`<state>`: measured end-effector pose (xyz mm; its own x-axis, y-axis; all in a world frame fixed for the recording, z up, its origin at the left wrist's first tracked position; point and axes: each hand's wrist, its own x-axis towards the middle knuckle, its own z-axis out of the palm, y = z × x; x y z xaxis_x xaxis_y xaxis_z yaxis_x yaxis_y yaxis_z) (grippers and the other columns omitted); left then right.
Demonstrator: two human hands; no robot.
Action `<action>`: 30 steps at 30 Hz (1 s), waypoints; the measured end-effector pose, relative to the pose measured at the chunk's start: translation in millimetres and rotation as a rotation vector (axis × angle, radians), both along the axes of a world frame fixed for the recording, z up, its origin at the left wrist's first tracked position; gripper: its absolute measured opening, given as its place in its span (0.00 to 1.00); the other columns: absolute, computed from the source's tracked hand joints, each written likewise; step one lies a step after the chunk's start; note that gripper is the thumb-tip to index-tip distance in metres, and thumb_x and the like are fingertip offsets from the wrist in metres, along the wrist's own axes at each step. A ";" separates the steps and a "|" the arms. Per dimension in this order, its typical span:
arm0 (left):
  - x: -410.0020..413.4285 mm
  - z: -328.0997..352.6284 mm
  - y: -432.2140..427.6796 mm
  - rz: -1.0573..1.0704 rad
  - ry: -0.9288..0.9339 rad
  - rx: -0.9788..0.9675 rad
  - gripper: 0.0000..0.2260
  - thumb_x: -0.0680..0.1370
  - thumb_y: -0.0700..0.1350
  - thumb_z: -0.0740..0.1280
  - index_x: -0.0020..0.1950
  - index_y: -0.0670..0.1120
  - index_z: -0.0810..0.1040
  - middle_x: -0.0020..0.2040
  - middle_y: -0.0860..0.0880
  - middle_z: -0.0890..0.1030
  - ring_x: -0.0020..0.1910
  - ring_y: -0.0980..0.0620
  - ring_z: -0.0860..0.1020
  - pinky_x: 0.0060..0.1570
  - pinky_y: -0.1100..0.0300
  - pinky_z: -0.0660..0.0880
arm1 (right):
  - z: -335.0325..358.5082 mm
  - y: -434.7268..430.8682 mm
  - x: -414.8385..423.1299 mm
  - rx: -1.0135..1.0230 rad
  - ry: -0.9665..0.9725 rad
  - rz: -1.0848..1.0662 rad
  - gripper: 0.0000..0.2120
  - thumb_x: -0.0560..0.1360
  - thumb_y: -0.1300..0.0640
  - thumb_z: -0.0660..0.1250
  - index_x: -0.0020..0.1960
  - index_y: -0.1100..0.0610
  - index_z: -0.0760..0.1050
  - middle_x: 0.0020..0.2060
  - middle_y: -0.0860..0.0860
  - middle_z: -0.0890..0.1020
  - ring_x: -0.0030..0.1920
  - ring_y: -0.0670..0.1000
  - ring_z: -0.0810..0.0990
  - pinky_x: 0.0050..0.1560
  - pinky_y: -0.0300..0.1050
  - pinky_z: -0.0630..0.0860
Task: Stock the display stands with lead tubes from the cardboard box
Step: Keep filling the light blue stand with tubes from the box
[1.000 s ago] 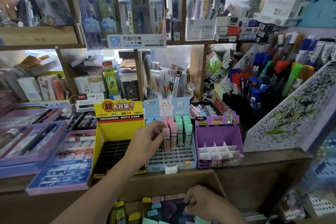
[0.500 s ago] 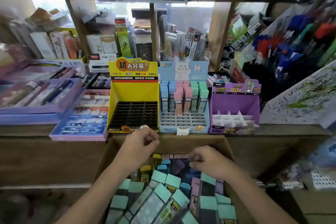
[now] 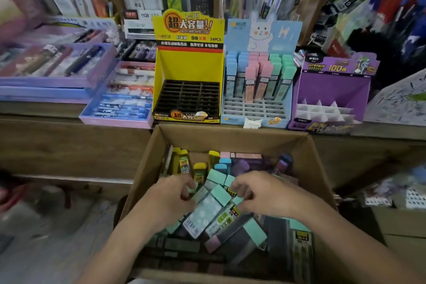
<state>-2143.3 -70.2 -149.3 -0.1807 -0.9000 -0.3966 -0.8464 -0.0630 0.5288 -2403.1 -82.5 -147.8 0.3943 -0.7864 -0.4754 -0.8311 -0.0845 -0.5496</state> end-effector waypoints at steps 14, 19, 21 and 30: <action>-6.3 -7.2 19.6 0.002 -0.106 0.116 0.16 0.67 0.53 0.77 0.49 0.56 0.74 0.47 0.54 0.78 0.47 0.55 0.78 0.49 0.55 0.79 | -1.1 45.0 27.5 -0.160 0.200 0.349 0.22 0.73 0.55 0.76 0.64 0.46 0.74 0.57 0.44 0.70 0.60 0.50 0.65 0.63 0.52 0.70; -5.4 -7.3 22.0 -0.012 -0.052 0.117 0.11 0.70 0.50 0.76 0.46 0.56 0.76 0.45 0.56 0.79 0.45 0.57 0.78 0.47 0.59 0.78 | -0.1 40.2 28.7 -0.131 0.203 0.317 0.11 0.74 0.56 0.75 0.55 0.50 0.77 0.54 0.47 0.71 0.58 0.51 0.66 0.58 0.51 0.69; -4.3 -7.0 23.4 -0.023 -0.024 0.133 0.09 0.71 0.50 0.75 0.46 0.56 0.76 0.45 0.56 0.79 0.46 0.57 0.78 0.49 0.56 0.78 | -0.2 39.1 25.7 -0.104 0.171 0.285 0.07 0.76 0.56 0.73 0.52 0.51 0.78 0.52 0.47 0.73 0.57 0.50 0.69 0.58 0.51 0.71; 8.3 3.6 22.6 -0.241 -0.065 0.301 0.07 0.71 0.51 0.74 0.46 0.58 0.79 0.44 0.58 0.81 0.44 0.61 0.79 0.46 0.61 0.78 | 0.4 49.1 22.7 0.114 0.040 0.238 0.05 0.78 0.51 0.72 0.53 0.47 0.78 0.46 0.44 0.81 0.46 0.46 0.80 0.48 0.51 0.80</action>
